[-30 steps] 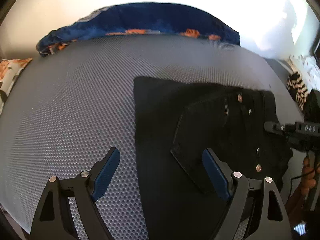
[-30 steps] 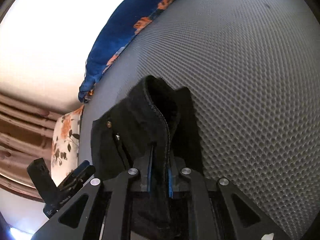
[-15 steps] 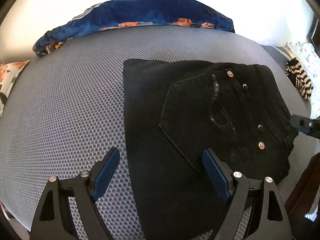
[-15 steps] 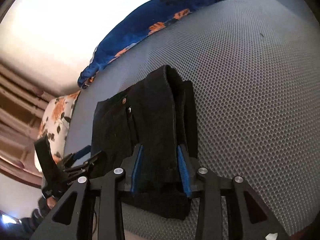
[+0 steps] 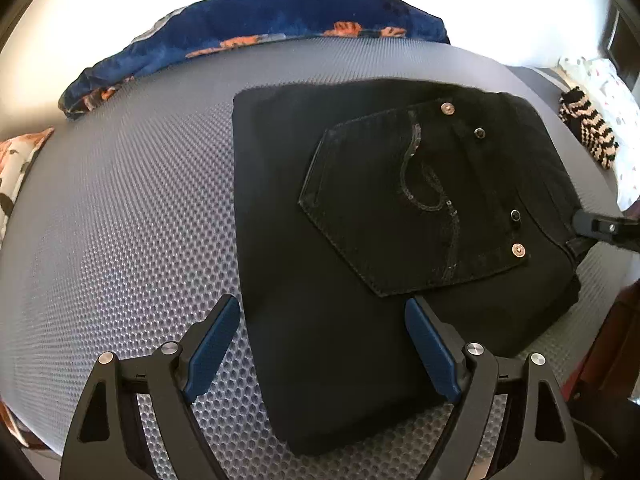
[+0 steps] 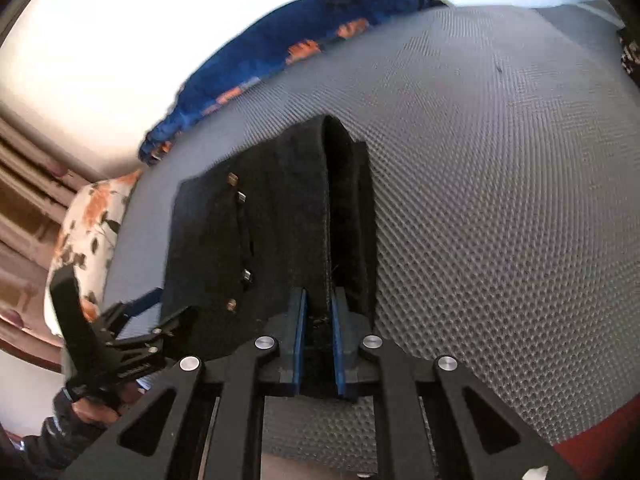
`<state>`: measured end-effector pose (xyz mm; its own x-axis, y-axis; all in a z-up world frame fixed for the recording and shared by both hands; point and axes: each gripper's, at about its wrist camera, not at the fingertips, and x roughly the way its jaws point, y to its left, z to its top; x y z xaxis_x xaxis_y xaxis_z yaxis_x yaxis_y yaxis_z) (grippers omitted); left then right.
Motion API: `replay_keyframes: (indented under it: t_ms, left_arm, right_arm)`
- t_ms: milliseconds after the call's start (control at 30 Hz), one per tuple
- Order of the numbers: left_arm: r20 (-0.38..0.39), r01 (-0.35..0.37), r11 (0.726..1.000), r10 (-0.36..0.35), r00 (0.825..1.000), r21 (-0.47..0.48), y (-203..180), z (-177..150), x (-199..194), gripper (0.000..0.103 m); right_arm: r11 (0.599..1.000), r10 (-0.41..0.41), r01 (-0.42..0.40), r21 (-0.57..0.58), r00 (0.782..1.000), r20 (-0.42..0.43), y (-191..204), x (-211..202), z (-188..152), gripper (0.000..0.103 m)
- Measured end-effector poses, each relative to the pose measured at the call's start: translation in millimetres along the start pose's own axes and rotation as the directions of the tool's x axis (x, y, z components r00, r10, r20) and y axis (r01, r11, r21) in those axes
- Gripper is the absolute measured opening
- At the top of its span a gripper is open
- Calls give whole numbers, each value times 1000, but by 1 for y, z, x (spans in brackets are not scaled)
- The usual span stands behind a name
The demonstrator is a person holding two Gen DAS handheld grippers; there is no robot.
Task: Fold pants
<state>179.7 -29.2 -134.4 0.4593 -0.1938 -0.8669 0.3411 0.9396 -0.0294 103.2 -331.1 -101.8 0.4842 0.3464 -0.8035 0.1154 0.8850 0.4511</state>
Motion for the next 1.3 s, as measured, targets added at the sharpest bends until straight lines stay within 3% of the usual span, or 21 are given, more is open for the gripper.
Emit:
replay_keyframes:
  t_ms: [167, 633, 700, 800, 1000, 1200, 1300]
  left_arm:
    - [-14, 21, 999, -21, 1000, -33, 5, 1, 4, 85]
    - [24, -27, 1000, 27, 999, 8, -3, 2, -7, 85]
    - [30, -25, 1000, 25, 999, 7, -2, 3, -10, 85]
    - [41, -10, 1000, 10, 999, 7, 1, 4, -15, 85]
    - [57, 90, 992, -85, 995, -86, 26, 13, -23, 85]
    - [31, 179, 962, -177, 984, -208, 56, 22, -16, 85]
    - [4, 220, 939, -227, 974, -266, 66, 25, -7, 83]
  right_arm:
    - [998, 22, -20, 56, 999, -26, -16, 13, -3, 11]
    - [997, 39, -37, 70, 999, -26, -21, 9, 2, 19]
    - [998, 16, -15, 56, 1000, -25, -21, 8, 3, 30]
    - [999, -6, 7, 48, 1000, -28, -23, 8, 4, 36]
    - [1000, 8, -6, 30, 999, -49, -25, 11, 9, 37]
    - [996, 80, -77, 41, 993, -85, -35, 16, 22, 49]
    - [990, 137, -132, 58, 985, -102, -43, 20, 28, 49]
